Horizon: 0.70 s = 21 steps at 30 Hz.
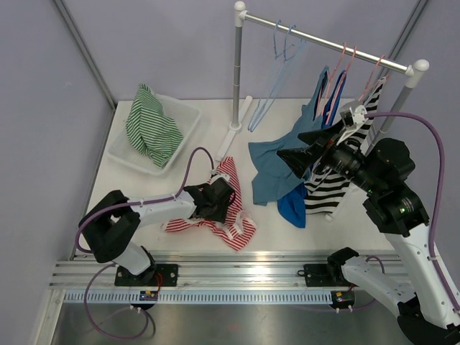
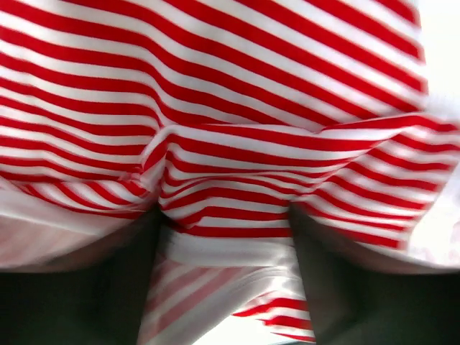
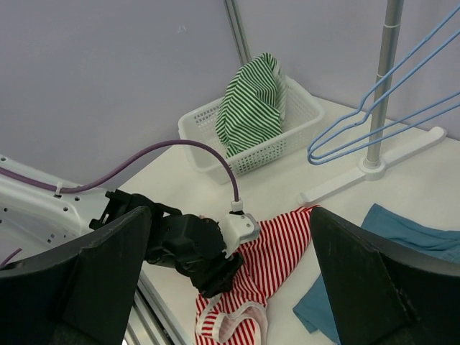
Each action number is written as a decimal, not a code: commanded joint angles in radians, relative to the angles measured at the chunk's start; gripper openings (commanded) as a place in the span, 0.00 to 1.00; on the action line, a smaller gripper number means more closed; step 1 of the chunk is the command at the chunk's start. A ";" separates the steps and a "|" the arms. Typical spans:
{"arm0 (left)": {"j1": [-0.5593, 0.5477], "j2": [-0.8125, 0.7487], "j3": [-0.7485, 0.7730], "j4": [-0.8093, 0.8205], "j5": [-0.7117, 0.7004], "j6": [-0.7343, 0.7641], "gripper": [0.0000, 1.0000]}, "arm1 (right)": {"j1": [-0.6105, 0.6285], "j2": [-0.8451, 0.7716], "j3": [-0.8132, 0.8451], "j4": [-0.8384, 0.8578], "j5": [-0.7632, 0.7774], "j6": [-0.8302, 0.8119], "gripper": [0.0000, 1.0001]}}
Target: Remove the tank top from the hanger
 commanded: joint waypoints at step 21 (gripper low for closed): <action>0.223 -0.411 0.544 -0.448 -0.307 0.093 0.00 | 0.000 -0.056 -0.018 0.096 -0.013 -0.004 1.00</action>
